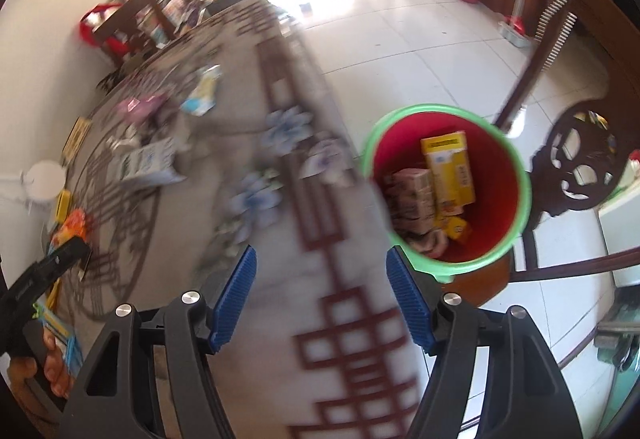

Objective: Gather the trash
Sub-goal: 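Grasp the orange chip bag with the left tool while the right tool grasps the brown cigarette box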

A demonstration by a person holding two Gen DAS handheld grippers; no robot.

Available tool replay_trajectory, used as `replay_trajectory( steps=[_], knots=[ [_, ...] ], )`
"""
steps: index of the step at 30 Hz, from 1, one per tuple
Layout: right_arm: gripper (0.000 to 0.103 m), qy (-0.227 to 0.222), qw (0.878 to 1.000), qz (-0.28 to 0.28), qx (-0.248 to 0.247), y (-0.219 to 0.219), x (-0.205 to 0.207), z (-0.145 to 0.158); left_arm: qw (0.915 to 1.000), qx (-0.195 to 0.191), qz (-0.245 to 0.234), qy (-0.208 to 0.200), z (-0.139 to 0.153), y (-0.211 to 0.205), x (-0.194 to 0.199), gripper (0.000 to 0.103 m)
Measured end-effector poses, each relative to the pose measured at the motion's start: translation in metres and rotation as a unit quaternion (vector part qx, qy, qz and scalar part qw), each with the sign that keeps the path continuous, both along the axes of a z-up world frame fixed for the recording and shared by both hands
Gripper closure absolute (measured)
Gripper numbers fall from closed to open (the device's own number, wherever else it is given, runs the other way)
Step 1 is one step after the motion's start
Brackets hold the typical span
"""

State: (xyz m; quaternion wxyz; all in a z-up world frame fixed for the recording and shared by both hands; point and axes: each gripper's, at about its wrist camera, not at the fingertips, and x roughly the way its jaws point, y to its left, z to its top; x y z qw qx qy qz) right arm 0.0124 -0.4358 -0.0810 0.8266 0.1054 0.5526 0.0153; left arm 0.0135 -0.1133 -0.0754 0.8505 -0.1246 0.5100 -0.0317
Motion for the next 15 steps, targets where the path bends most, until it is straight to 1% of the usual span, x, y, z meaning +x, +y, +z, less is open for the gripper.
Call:
replay_trajectory(
  steps=[2, 3, 6, 9, 12, 15],
  knots=[
    [0.035, 0.004, 1.0, 0.026, -0.007, 0.03, 0.001, -0.002, 0.9998, -0.007, 0.02, 0.002, 0.0, 0.028, -0.006, 0.025],
    [0.031, 0.006, 0.999, 0.038, -0.011, 0.044, 0.002, -0.004, 0.9995, -0.012, 0.031, 0.002, 0.001, 0.043, -0.009, 0.025],
    [0.031, 0.013, 0.997, 0.077, -0.01, 0.091, 0.004, -0.01, 0.9983, -0.013, 0.056, -0.002, 0.004, 0.079, -0.019, 0.025],
    [0.031, 0.017, 0.992, 0.124, -0.013, 0.141, 0.007, -0.014, 0.9965, -0.011, 0.083, -0.005, 0.007, 0.115, -0.029, 0.025],
    [0.03, 0.022, 0.982, 0.185, -0.022, 0.195, 0.01, -0.02, 0.9938, -0.018, 0.11, -0.003, 0.006, 0.154, -0.037, 0.025],
    [0.03, 0.025, 0.97, 0.241, -0.034, 0.248, 0.016, -0.025, 0.9904, -0.016, 0.137, -0.01, 0.008, 0.191, -0.045, 0.025]
  ],
)
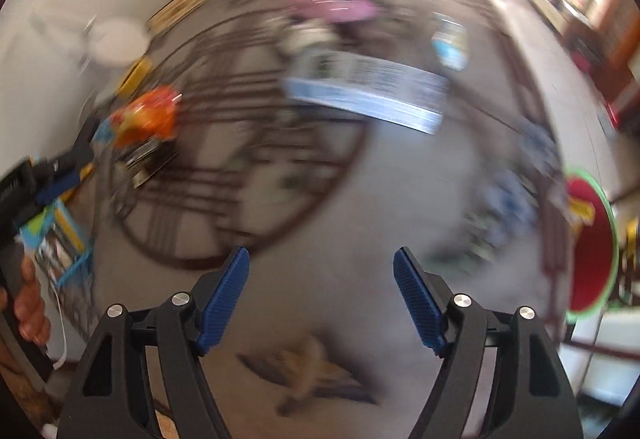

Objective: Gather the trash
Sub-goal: 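Grasp the orange chip bag with the left tool while the right tool grasps the brown cigarette box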

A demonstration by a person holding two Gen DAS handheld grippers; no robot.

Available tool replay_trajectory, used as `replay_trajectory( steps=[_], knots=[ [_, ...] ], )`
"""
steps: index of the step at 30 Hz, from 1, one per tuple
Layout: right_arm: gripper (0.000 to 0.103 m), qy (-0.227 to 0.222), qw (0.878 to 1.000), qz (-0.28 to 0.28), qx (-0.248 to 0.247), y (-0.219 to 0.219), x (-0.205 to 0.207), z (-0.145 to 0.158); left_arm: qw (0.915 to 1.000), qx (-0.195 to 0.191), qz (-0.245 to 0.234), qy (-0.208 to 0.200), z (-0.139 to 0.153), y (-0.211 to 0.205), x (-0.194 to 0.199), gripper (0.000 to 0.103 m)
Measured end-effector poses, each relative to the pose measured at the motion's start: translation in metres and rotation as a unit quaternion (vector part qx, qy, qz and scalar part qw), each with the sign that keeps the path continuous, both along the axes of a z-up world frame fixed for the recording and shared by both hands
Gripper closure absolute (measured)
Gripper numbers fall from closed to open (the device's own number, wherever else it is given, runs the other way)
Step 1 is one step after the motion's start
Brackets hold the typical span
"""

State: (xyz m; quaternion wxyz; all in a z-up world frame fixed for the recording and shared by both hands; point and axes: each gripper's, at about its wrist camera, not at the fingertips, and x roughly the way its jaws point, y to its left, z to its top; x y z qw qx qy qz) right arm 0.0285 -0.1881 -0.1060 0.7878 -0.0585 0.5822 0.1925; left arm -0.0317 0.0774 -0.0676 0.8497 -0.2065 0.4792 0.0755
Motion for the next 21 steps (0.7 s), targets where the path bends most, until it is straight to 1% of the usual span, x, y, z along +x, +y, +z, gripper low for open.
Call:
replay_trajectory(
  steps=[3, 5, 7, 10, 12, 13, 15, 16, 17, 18, 20, 21],
  knots=[
    [0.03, -0.006, 0.998, 0.063, -0.013, 0.053, 0.008, 0.001, 0.9995, -0.001, 0.032, -0.004, -0.001, 0.035, -0.006, 0.023],
    [0.026, -0.011, 0.994, 0.109, -0.022, 0.089, 0.013, 0.001, 0.9985, -0.006, 0.054, -0.003, -0.004, 0.057, -0.008, 0.02],
    [0.025, -0.014, 0.988, 0.148, -0.029, 0.12, 0.017, 0.001, 0.9976, -0.014, 0.068, 0.0, -0.007, 0.075, -0.007, 0.02],
    [0.023, -0.02, 0.975, 0.215, -0.055, 0.167, 0.024, -0.006, 0.9966, -0.023, 0.079, 0.003, -0.012, 0.094, -0.004, 0.02],
    [0.022, -0.023, 0.961, 0.259, -0.097, 0.193, 0.026, -0.018, 0.996, -0.028, 0.084, 0.002, -0.015, 0.103, -0.001, 0.02],
    [0.022, -0.029, 0.951, 0.284, -0.122, 0.208, 0.026, -0.025, 0.9958, -0.031, 0.086, 0.002, -0.016, 0.105, 0.0, 0.02],
    [0.023, -0.03, 0.938, 0.316, -0.138, 0.225, 0.026, -0.035, 0.9958, -0.029, 0.087, -0.005, -0.015, 0.105, 0.001, 0.016],
    [0.023, -0.024, 0.932, 0.331, -0.145, 0.235, 0.027, -0.043, 0.9962, -0.03, 0.082, -0.009, -0.014, 0.104, 0.002, 0.012],
    [0.023, -0.014, 0.933, 0.331, -0.144, 0.238, 0.031, -0.048, 0.9962, -0.023, 0.084, -0.007, -0.014, 0.102, 0.004, 0.013],
    [0.026, -0.004, 0.933, 0.329, -0.147, 0.24, 0.036, -0.056, 0.996, -0.023, 0.086, -0.007, -0.015, 0.102, 0.006, 0.013],
    [0.041, 0.009, 0.934, 0.322, -0.154, 0.24, 0.043, -0.069, 0.9962, -0.024, 0.083, -0.012, -0.013, 0.101, 0.009, 0.012],
    [0.057, 0.015, 0.935, 0.321, -0.152, 0.24, 0.044, -0.073, 0.9966, -0.029, 0.076, -0.016, -0.013, 0.1, 0.011, 0.012]
  ],
)
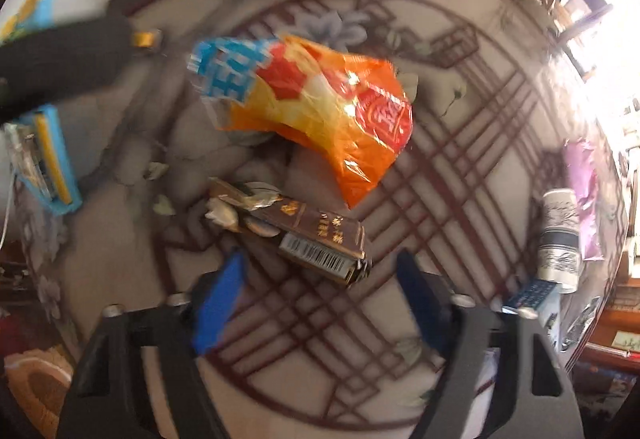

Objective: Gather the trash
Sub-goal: 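Grasp the orange chip bag with the left tool while the right tool grasps the brown cigarette box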

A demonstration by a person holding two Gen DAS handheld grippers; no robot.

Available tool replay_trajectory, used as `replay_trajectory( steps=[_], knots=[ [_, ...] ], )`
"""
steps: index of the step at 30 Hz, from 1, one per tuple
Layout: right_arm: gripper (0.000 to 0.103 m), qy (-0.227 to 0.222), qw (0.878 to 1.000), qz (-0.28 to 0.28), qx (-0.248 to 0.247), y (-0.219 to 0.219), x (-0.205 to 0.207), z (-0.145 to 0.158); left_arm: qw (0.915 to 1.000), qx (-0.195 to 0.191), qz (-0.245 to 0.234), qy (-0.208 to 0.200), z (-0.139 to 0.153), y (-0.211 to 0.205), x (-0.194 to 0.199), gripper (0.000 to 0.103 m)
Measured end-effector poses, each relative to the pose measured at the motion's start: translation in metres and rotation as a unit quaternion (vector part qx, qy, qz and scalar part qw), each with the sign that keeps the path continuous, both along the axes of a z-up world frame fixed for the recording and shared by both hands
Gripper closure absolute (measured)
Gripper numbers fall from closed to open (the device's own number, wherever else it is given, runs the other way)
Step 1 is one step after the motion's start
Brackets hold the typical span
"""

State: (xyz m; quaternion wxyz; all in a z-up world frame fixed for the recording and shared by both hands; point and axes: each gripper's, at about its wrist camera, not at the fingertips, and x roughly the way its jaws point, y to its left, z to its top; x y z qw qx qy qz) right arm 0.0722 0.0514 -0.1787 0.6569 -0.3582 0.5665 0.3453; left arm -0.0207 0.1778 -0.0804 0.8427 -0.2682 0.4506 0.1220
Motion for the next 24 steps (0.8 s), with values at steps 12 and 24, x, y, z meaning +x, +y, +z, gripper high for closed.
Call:
replay_trajectory(
  steps=[12, 24],
  knots=[
    [0.1, 0.052, 0.989, -0.118, 0.071, -0.087, 0.006, 0.012, 0.9997, -0.018, -0.011, 0.011, -0.012, -0.005, 0.017, 0.012],
    [0.044, 0.056, 0.967, -0.232, 0.088, -0.16, -0.02, 0.02, 0.9928, 0.04, -0.11, 0.026, -0.041, -0.035, 0.11, 0.012]
  ],
)
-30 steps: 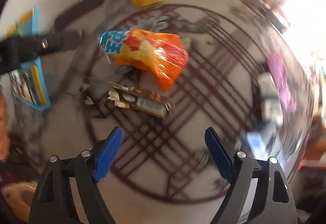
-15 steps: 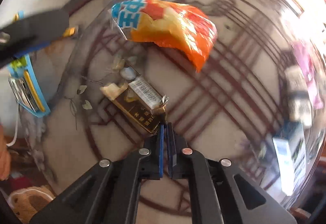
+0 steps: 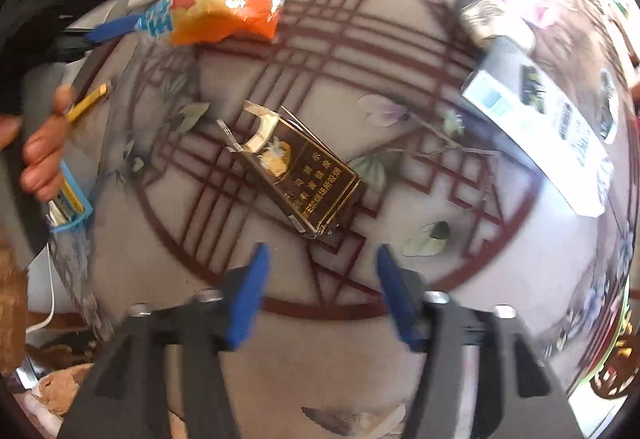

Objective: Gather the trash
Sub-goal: 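Grasp the orange chip bag with the left tool while the right tool grasps the brown cigarette box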

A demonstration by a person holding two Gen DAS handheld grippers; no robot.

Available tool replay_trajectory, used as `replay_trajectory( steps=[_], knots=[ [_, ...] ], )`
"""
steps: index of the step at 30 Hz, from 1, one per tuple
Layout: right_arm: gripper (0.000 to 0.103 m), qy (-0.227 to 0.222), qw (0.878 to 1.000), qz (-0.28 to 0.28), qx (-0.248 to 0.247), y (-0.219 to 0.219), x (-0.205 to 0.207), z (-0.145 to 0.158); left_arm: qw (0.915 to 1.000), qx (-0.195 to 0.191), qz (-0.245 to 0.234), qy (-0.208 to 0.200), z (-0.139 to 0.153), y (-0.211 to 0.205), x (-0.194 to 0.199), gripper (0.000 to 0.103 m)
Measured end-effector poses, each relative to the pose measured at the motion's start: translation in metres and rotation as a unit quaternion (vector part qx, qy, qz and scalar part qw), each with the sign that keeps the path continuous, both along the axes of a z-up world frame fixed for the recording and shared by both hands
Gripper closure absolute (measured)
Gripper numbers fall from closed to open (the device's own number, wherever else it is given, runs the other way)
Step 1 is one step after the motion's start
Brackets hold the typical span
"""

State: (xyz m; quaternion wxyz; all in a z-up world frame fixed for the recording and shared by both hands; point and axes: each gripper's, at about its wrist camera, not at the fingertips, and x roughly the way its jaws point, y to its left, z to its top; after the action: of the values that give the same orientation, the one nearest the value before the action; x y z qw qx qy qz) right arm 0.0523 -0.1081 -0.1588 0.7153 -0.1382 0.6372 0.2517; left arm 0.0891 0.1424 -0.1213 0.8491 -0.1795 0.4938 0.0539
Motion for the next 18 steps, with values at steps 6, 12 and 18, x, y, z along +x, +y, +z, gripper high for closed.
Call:
replay_trajectory(
  steps=[6, 12, 18],
  knots=[
    [0.033, -0.024, 1.0, -0.006, 0.002, 0.007, 0.012, 0.013, 0.9997, -0.01, -0.006, 0.02, -0.019, -0.004, 0.01, 0.041],
    [0.035, -0.057, 0.998, 0.013, -0.009, 0.038, 0.015, 0.004, 0.999, -0.029, 0.031, -0.011, -0.001, 0.003, -0.021, 0.046],
    [0.045, -0.064, 0.995, 0.061, -0.038, 0.07, 0.01, -0.023, 0.9963, -0.061, 0.06, -0.003, -0.001, 0.012, -0.049, 0.045]
  ],
)
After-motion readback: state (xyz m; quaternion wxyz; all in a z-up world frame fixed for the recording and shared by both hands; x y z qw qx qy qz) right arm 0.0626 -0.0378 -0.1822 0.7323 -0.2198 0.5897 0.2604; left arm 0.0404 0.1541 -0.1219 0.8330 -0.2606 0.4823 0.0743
